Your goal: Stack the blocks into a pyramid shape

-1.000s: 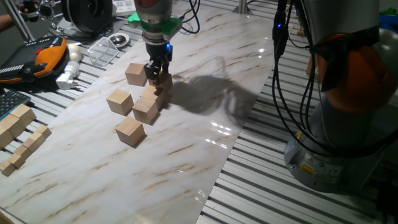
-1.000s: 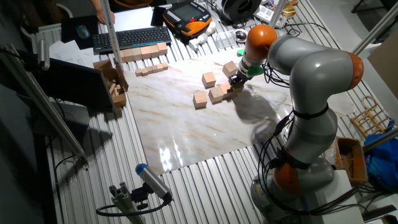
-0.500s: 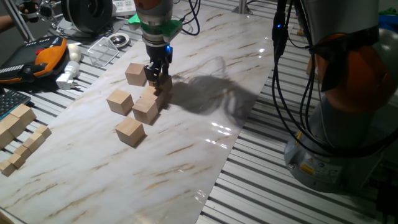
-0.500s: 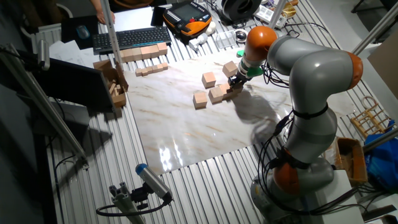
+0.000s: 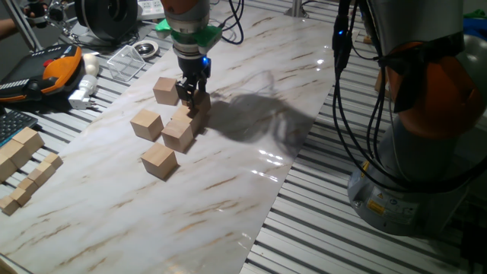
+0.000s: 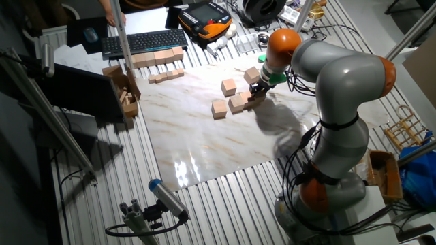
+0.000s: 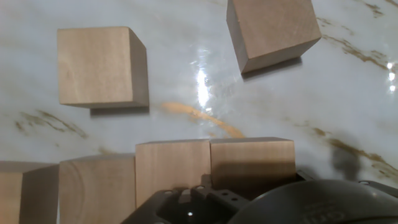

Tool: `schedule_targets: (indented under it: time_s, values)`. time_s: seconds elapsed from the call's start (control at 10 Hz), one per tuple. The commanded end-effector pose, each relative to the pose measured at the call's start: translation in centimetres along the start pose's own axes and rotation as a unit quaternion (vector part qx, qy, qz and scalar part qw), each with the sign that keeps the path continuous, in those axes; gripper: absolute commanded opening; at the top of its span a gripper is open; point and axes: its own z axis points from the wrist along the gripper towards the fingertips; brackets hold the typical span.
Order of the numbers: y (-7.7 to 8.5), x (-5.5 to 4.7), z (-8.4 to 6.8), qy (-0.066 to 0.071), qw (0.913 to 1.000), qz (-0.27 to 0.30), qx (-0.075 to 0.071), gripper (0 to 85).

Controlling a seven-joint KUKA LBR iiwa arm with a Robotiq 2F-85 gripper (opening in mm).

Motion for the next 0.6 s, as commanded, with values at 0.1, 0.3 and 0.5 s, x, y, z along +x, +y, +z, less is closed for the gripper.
schedule_targets:
  time_s: [0.1,0.3,0.5]
  values:
    - [-0.03,0.00,0.14,-0.001,1.0000,0.001,0.000,0.0]
    - [0.00,-0.02,0.10,-0.001,1.0000,0.005,0.001,17.0]
    - [0.16,-0.08,0.00,0.000,1.0000,0.010,0.001,17.0]
